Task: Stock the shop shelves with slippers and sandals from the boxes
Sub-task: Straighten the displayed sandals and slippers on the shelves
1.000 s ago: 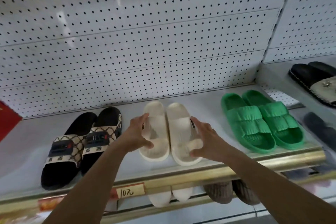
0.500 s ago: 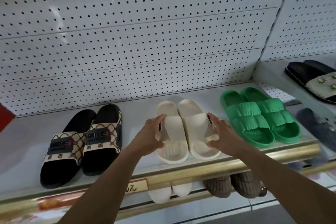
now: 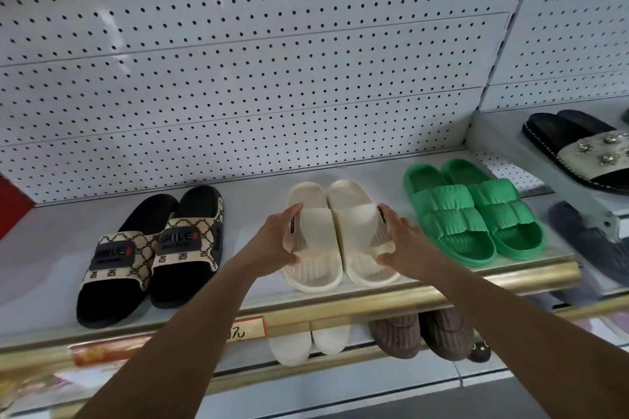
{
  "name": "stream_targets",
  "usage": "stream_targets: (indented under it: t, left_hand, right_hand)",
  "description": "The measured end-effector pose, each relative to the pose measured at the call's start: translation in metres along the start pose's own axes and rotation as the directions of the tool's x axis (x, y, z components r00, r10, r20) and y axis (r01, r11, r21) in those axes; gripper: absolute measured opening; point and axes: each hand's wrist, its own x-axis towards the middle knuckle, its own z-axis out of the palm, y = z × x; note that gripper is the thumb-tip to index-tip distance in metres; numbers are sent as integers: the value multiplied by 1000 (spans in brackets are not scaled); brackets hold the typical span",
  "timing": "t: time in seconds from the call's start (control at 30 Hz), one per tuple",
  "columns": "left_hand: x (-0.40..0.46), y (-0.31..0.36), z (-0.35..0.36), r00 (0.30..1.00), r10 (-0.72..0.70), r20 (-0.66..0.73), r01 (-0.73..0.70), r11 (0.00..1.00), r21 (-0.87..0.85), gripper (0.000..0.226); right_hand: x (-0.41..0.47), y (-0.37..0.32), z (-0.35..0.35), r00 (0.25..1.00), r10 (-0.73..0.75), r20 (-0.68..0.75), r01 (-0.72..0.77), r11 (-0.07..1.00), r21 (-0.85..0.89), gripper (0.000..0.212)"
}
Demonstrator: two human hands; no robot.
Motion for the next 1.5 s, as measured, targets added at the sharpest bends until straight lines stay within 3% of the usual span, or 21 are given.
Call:
stream_targets:
  t: [0.17,0.27,0.4,0.53,0.67,0.8,0.93,1.03,1.1,1.23,1.5]
  left_hand:
    - [-9,2,3,998,2,-57,-3,1000,-5,102]
    - [-18,4,8,980,68,-187,-73,997,-17,88]
    - [-32,-3,1,915,179,-362,-214,975,-58,67]
    - [-44,-21,-23,866,235,-442,-267,964,-12,55]
    - [-65,-60,-67,852,234,-469,-240,970,49,56]
    - [-97,-128,-123,901,126,-415,-91,990,103,76]
    - [-117,-190,-169,985,-71,-154,89,989,118,106]
    - [-118,-211,-185,995,-90,47,83,986,144,112]
    - [-113,-219,-193,996,-58,64,47,986,158,111]
    - [-104,-228,-204,999,-36,28,29,980,195,103]
    - [-100,-217,-184,996,39,-86,-20,977,213,95]
  right_hand:
    - [-13,-3,4,998,-30,-51,31,999,14,92]
    - [-20,-9,6,979,-57,-196,65,997,32,88]
    - [-21,-25,7,885,-153,-439,156,987,-31,73]
    - [-14,-67,16,821,-260,-508,296,955,-10,65]
    - [-8,-132,54,845,-278,-456,376,917,137,60]
    - [0,-199,111,910,-340,-238,387,902,193,69]
    - [12,-243,145,951,-308,16,295,925,239,87]
    - [27,-256,155,959,-250,132,236,965,117,97]
    - [35,-262,157,967,-203,151,206,979,2,101]
    - [42,-275,159,981,-186,60,193,970,-145,91]
    - [32,-259,153,983,-184,-19,179,972,-155,85]
